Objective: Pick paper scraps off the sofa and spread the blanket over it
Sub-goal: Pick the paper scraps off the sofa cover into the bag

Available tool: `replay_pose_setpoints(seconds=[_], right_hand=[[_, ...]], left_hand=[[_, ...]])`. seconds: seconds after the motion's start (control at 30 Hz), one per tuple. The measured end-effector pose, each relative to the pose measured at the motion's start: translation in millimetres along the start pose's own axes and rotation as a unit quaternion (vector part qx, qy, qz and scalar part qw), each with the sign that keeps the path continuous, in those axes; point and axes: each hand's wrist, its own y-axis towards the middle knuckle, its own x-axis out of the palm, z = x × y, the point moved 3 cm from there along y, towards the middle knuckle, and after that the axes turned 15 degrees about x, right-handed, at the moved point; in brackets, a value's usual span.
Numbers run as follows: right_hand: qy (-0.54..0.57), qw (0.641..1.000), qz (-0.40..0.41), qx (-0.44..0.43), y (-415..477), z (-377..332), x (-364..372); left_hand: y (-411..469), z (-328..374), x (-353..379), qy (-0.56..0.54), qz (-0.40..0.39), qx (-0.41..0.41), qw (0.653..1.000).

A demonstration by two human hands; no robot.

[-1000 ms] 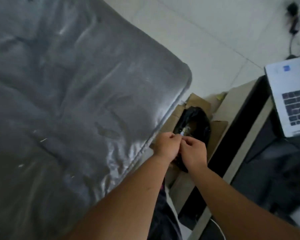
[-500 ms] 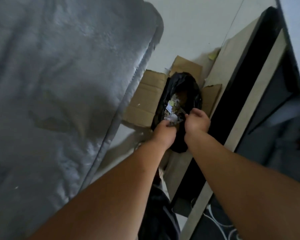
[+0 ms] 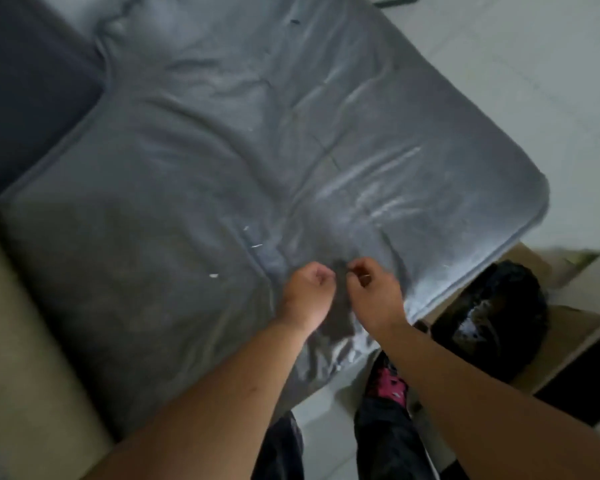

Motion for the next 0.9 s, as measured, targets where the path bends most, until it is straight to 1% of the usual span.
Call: replay_pose_setpoints(seconds=[0.1, 0.2, 0.3, 0.4, 0.47, 0.5, 0.57, 0.63, 0.67, 0.73, 0.8, 0.87, 0.9], right_hand=[[-0.062, 0.996, -0.033, -0.052, -2, -50, 63], [-0.095, 0.989, -0.03, -0.109, 11, -88, 114], [-0.15, 0.977, -0.025, -0.149, 29, -106, 150], [-0.217, 0.962, 0.003, -0.165, 41, -106, 165], [-0.277, 0.946, -0.002, -0.171, 41, -104, 171], [-0.289, 0.942, -0.004, -0.17, 40, -105, 172], [-0.271, 0.951, -0.004, -0.146, 36, -104, 166], [-0.204, 0.976, -0.008, -0.076, 31, -96, 151], [-0.163, 0.986, -0.011, -0.04, 29, -88, 141], [-0.086, 0.996, -0.011, 0.015, 21, -68, 120], [0.007, 0.997, -0.015, 0.077, 13, -43, 86], [0.062, 0.992, -0.017, 0.11, 2, -23, 74], [0.088, 0.988, -0.007, 0.127, 1, -11, 51]], left_hand=[[12, -38, -91, 0.078, 0.101, -0.014, 0.992], [30, -85, -152, 0.13, 0.132, -0.012, 0.983], [45, -118, -171, 0.141, 0.136, -0.007, 0.981], [51, -132, -173, 0.184, 0.138, 0.008, 0.973], [51, -138, -174, 0.204, 0.13, 0.02, 0.97], [49, -138, -175, 0.209, 0.12, 0.028, 0.97], [46, -133, -177, 0.214, 0.095, 0.032, 0.972], [41, -127, -176, 0.196, 0.081, 0.009, 0.977], [37, -123, -173, 0.177, 0.08, -0.006, 0.981], [26, -116, -159, 0.104, 0.079, -0.041, 0.991], [14, -93, -129, 0.048, 0.074, -0.059, 0.994], [2, -86, -107, 0.001, 0.07, -0.071, 0.995], [-2, -72, -83, -0.025, 0.058, -0.069, 0.996]])
